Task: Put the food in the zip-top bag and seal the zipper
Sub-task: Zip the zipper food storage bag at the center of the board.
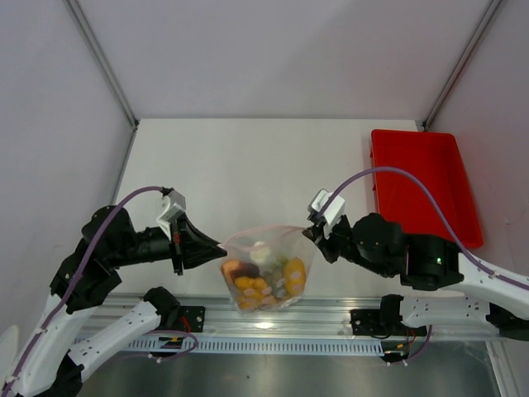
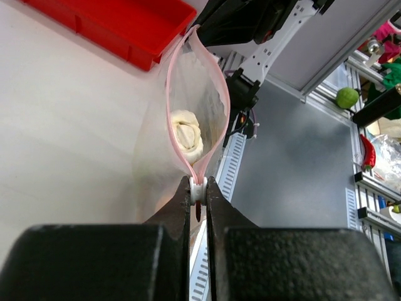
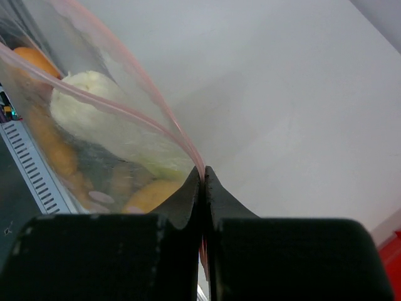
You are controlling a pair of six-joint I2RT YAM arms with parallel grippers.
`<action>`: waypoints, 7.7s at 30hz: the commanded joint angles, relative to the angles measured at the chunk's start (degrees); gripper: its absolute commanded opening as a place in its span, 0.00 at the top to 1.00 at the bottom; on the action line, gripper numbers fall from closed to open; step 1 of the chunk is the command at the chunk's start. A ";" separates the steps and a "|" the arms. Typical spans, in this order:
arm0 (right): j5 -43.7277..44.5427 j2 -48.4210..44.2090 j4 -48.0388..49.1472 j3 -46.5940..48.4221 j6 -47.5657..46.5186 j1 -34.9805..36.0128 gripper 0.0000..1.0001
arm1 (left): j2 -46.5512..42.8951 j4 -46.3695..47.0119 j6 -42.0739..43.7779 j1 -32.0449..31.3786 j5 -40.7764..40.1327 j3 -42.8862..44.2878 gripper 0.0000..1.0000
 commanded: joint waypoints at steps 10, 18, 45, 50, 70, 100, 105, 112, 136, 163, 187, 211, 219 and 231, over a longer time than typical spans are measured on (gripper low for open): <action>-0.77 4.96 -5.34 0.75 0.88 -4.94 1.00 | 7.38 -0.78 5.47 -0.21 -3.28 1.75 0.99; -8.67 4.08 -7.62 2.07 -0.16 -5.38 0.67 | 8.62 0.28 5.20 -0.12 -2.15 1.84 1.00; -30.21 10.15 -10.26 9.46 -7.11 -19.70 0.31 | 11.34 -6.49 10.30 -0.12 -0.47 9.13 1.00; -39.17 9.18 -10.18 8.93 -9.57 -23.57 0.34 | 12.22 -6.31 11.71 -0.21 1.64 10.27 0.99; -60.45 26.48 -11.41 22.28 -10.47 -29.20 0.94 | 16.52 -12.02 16.46 -0.12 -0.79 16.59 0.99; -3.08 15.70 7.36 9.48 60.01 -15.15 1.00 | 17.04 0.89 -1.04 -23.37 -36.93 15.64 0.12; 5.90 14.80 11.89 4.00 68.12 -12.15 1.00 | 15.13 8.85 2.29 -35.33 -53.24 4.95 0.02; 12.50 16.21 6.97 7.95 73.29 -10.92 1.00 | 8.88 21.27 5.81 -47.92 -70.15 -10.29 0.01; 9.16 19.20 8.02 9.10 73.04 -10.92 0.80 | 18.55 24.37 10.22 -36.08 -69.31 -9.15 0.82; -47.78 -2.25 12.76 -10.57 8.62 -45.72 0.16 | 5.80 10.12 -0.24 -18.58 -23.94 -4.05 0.99; -73.63 5.75 54.84 -32.20 13.36 -54.60 0.18 | 3.79 9.07 -1.30 -3.55 -5.75 -5.54 1.00; -76.88 5.13 47.06 -21.75 13.90 -42.93 1.00 | 18.01 3.53 16.70 -7.22 -9.08 16.77 0.05; -76.36 8.47 32.29 -11.56 5.28 -36.15 1.00 | 24.09 3.53 23.22 -11.99 -9.00 16.95 0.01; -76.70 8.03 29.11 -10.58 4.58 -33.07 1.00 | 25.76 3.61 24.98 -13.57 -8.38 10.02 0.00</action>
